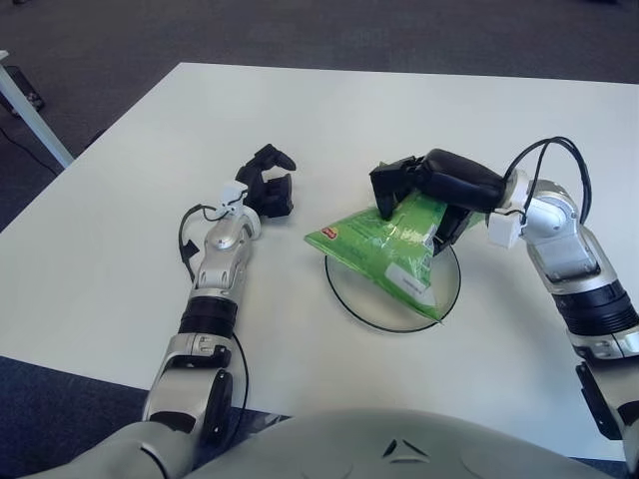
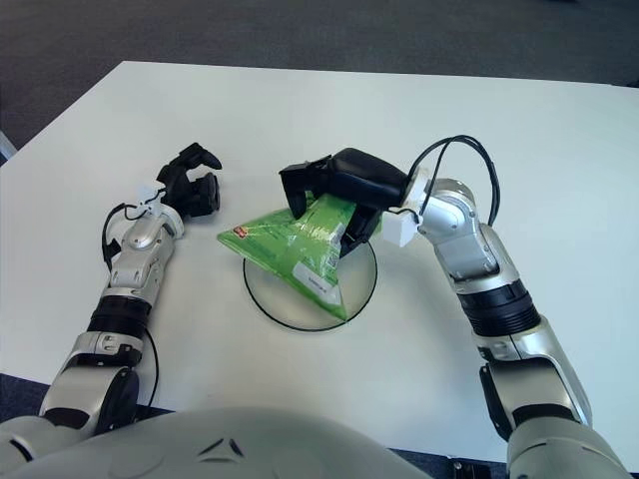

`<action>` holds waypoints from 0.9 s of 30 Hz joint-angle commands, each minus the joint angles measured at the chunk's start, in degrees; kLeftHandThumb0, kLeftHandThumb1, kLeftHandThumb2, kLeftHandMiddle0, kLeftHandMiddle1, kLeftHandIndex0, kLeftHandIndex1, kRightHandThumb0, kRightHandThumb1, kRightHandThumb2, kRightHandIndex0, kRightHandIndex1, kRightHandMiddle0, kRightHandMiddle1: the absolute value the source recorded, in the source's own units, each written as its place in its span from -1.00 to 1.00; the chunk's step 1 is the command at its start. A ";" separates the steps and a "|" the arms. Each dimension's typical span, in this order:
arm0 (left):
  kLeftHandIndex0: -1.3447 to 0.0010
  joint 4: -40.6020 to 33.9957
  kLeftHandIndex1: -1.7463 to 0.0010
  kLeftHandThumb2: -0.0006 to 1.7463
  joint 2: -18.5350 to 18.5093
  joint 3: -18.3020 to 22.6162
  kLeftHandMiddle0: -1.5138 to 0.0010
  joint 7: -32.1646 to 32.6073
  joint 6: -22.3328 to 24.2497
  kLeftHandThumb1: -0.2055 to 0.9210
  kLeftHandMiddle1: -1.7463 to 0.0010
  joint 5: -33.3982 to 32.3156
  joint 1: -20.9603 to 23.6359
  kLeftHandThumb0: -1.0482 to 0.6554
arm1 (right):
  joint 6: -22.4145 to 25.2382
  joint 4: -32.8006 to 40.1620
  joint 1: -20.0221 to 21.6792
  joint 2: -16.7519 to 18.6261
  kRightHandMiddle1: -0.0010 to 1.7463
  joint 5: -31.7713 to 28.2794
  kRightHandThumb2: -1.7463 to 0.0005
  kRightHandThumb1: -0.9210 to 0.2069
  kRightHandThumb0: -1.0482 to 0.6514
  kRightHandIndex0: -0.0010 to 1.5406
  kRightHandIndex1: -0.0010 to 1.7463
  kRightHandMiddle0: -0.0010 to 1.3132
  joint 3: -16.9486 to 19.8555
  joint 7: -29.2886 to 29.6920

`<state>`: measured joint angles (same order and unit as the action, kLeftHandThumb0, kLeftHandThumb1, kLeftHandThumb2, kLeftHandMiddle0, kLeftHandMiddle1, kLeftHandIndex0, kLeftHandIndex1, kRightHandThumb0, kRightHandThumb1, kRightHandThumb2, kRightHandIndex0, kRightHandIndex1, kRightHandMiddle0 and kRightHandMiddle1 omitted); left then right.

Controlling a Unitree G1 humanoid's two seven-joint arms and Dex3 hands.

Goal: Put the snack into the plate.

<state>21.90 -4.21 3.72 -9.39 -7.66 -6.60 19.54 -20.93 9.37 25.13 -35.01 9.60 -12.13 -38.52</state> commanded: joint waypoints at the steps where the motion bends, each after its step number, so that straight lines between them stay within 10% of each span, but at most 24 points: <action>1: 0.14 2.31 -1.00 0.45 0.79 -0.10 -0.56 -0.38 0.80 0.00 -1.00 -0.20 -4.85 -0.31 | 4.44 0.91 -0.80 -2.37 0.78 1.86 -0.13 -0.10 -0.46 -0.05 1.00 -0.52 -1.26 -3.68; 10: 0.14 1.96 -1.00 0.45 0.84 -0.11 -0.54 0.18 1.68 0.00 -1.00 0.10 -4.87 -0.32 | 2.03 -2.25 1.81 -5.48 0.48 -4.33 -0.05 -0.01 -0.60 -0.88 0.70 -0.97 -2.03 -12.38; 18: 0.16 1.57 -1.00 0.43 0.90 -0.11 -0.52 0.07 1.93 0.03 -1.00 0.02 -4.98 -0.31 | -0.66 -5.58 4.64 -7.29 0.09 -7.42 0.12 -0.23 -0.68 -0.99 -0.46 -1.00 -3.04 -19.61; 27: 0.16 1.27 -1.00 0.42 1.03 -0.17 -0.52 0.54 2.30 0.04 -1.00 0.26 -5.03 -0.31 | -1.16 -6.18 5.50 -8.83 -0.10 -9.58 0.15 -0.28 -0.70 -1.00 -0.72 -1.00 -1.64 -22.67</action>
<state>20.66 -4.21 3.72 -9.39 -6.77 -6.51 19.08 -22.14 3.91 29.86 -42.42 1.18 -14.25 -59.33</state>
